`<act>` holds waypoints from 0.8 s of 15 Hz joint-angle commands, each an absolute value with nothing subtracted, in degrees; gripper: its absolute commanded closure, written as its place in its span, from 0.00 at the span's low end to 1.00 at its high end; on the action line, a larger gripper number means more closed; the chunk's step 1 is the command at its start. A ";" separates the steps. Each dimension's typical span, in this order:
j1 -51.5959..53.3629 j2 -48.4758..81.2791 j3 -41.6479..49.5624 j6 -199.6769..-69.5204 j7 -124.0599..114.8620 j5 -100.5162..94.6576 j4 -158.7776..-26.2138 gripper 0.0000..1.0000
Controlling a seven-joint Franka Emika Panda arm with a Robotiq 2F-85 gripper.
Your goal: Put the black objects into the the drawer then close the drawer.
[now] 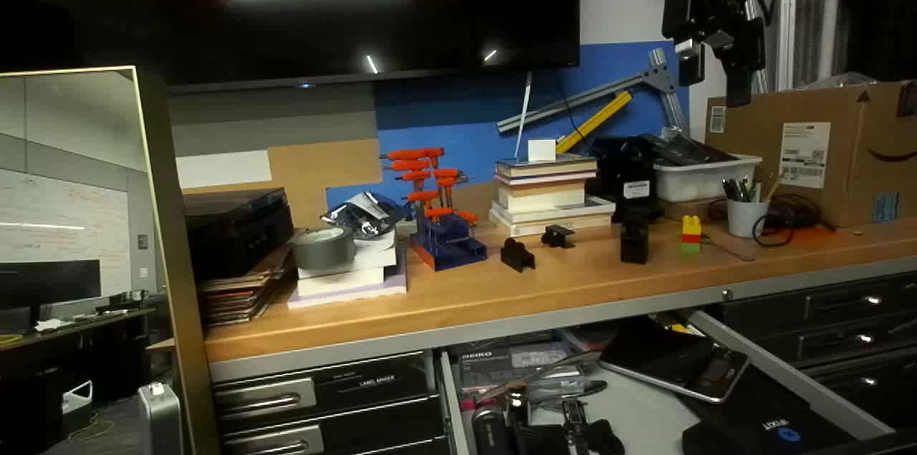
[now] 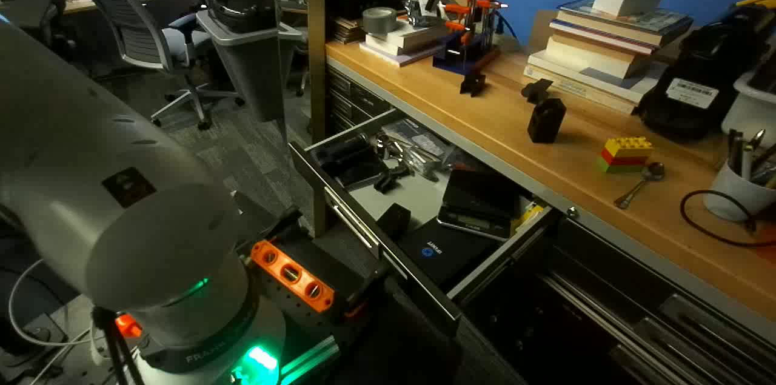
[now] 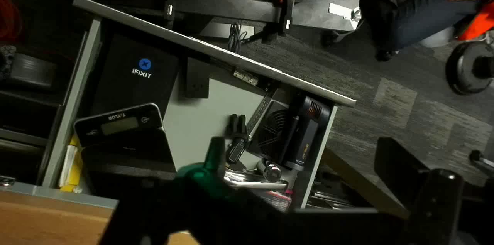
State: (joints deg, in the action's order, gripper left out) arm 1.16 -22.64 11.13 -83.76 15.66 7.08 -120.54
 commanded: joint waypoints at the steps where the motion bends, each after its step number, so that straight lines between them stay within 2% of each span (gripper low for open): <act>1: -0.34 -22.47 9.94 -83.52 16.11 7.44 -120.12 0.00; 7: -0.51 -22.64 9.80 -83.95 15.76 7.46 -120.19 0.00; 12: -2.40 -22.00 7.76 -94.37 7.44 7.89 -122.89 0.00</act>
State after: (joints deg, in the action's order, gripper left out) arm -0.69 -22.21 9.62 -88.41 12.12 7.08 -121.74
